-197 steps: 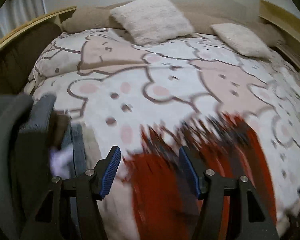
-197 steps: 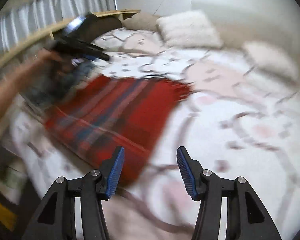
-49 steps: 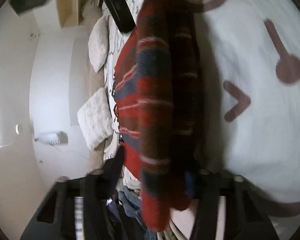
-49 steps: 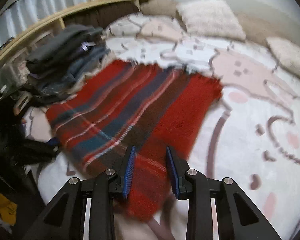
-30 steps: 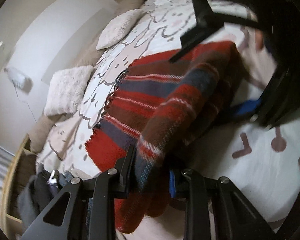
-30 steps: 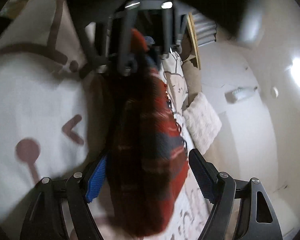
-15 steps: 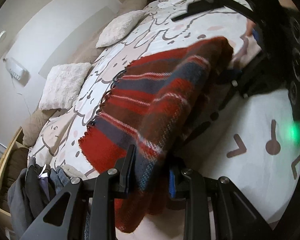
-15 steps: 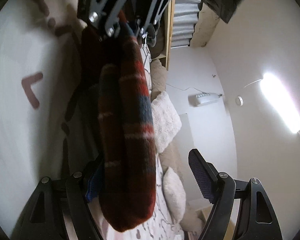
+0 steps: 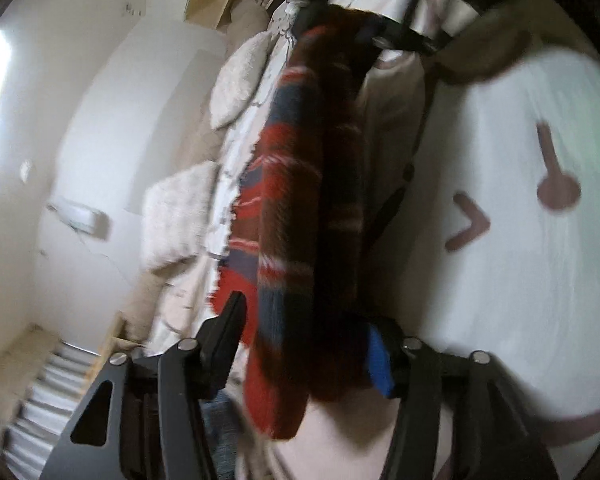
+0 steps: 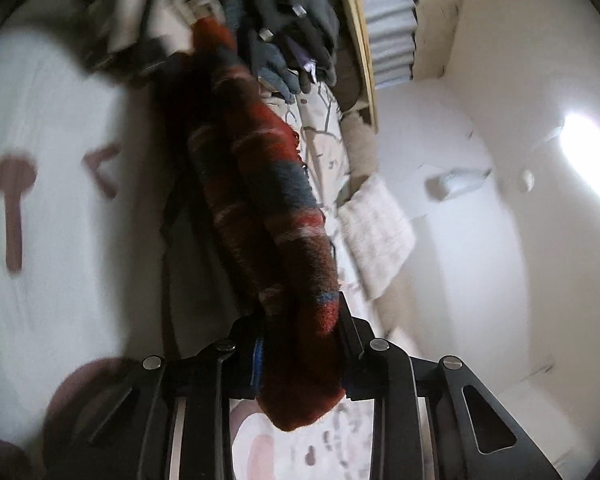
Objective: Fold clothes
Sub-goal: 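Lift the folded blanket with both grippers and carry it toward the clothes stack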
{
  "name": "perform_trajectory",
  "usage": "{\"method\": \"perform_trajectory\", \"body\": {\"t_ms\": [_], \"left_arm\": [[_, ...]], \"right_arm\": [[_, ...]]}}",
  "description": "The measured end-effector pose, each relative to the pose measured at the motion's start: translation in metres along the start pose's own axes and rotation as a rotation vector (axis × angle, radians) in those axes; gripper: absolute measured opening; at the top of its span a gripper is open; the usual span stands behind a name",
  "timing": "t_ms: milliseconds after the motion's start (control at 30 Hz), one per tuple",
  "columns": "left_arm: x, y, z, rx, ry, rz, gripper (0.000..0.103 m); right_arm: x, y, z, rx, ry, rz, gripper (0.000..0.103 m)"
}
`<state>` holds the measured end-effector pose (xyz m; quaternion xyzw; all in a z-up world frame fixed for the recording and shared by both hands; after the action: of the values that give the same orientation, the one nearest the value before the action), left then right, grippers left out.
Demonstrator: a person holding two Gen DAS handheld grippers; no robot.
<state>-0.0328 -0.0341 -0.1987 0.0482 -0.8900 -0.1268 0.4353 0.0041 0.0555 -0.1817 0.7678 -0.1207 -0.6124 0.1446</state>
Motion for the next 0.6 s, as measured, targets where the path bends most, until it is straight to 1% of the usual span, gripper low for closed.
{"method": "perform_trajectory", "body": {"t_ms": [200, 233, 333, 433, 500, 533, 567, 600], "left_arm": [[-0.011, -0.006, -0.005, 0.018, 0.122, 0.114, 0.058], [-0.013, -0.006, -0.003, 0.022, 0.129, 0.130, 0.058], [-0.013, -0.007, 0.004, 0.035, 0.149, 0.139, 0.058], [-0.004, -0.009, 0.013, 0.053, 0.153, 0.106, 0.058], [0.003, -0.010, 0.018, 0.074, 0.111, 0.068, 0.049], [0.007, -0.011, 0.021, 0.083, 0.092, 0.046, 0.028], [0.018, -0.011, 0.019, 0.078, 0.080, -0.005, 0.022], [0.030, -0.011, 0.017, 0.073, 0.068, -0.055, 0.021]], "right_arm": [[-0.034, 0.011, 0.011, 0.085, 0.153, 0.156, 0.027], [-0.039, 0.012, 0.012, 0.097, 0.176, 0.182, 0.027], [-0.050, 0.015, 0.019, 0.121, 0.226, 0.238, 0.027], [-0.052, 0.020, 0.023, 0.131, 0.249, 0.255, 0.027], [-0.052, 0.021, 0.022, 0.130, 0.252, 0.245, 0.027], [-0.049, 0.022, 0.022, 0.128, 0.255, 0.236, 0.027], [-0.046, 0.021, 0.020, 0.126, 0.258, 0.225, 0.027], [-0.042, 0.019, 0.018, 0.123, 0.262, 0.212, 0.026]]}}
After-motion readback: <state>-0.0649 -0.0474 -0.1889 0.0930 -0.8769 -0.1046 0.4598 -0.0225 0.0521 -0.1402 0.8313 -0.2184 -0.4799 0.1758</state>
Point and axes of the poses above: each gripper's, at about its wrist camera, not at the fingertips, and z roughly the way its jaws point, x to its left, y to its top, the point moved 4 cm from there along z, roughly the way its jaws point, and after that the axes turned 8 degrees about -y, right-handed, at the moved point
